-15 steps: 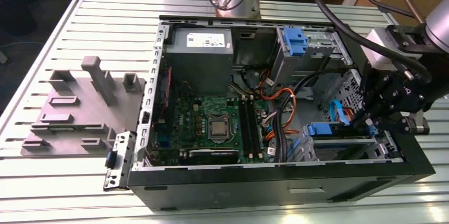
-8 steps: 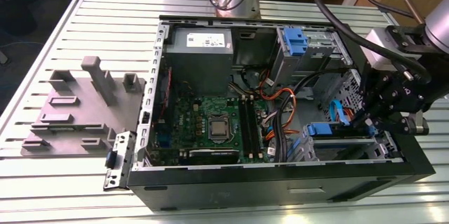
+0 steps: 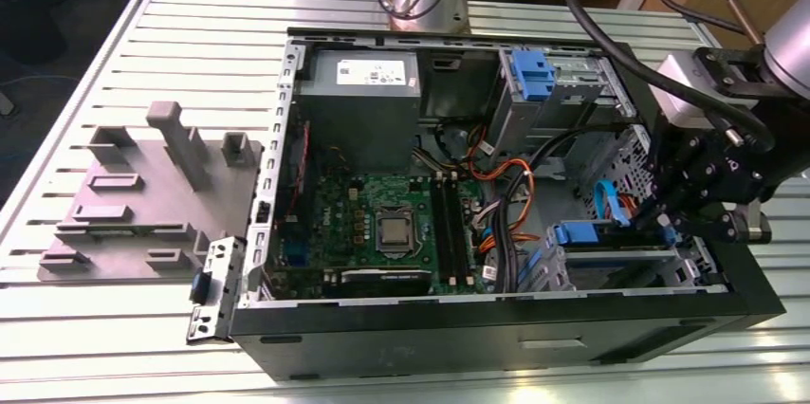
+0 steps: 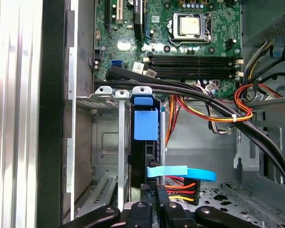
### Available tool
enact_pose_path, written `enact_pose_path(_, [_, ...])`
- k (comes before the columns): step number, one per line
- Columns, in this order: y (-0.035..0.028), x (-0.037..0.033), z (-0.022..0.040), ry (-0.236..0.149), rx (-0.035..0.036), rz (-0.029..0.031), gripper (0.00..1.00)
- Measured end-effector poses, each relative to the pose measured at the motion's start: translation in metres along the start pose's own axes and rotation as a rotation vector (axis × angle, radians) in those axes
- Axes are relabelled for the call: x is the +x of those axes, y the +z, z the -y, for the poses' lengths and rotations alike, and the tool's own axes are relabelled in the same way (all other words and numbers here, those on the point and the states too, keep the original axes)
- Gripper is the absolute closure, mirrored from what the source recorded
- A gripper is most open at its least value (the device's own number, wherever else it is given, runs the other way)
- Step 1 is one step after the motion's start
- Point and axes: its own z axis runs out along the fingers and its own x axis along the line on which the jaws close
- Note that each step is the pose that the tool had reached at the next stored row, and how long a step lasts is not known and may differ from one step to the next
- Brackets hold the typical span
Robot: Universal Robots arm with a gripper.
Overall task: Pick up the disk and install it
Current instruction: 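Insert the second disk wire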
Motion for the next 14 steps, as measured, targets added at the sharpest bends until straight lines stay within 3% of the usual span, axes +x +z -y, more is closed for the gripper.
enact_pose_path(4, [-0.0017,-0.0001,-0.0001,0.0,-0.0002,0.0023,0.84])
enact_pose_path(14, [-0.0031,-0.0001,0.0,0.015,0.0003,0.001,0.84])
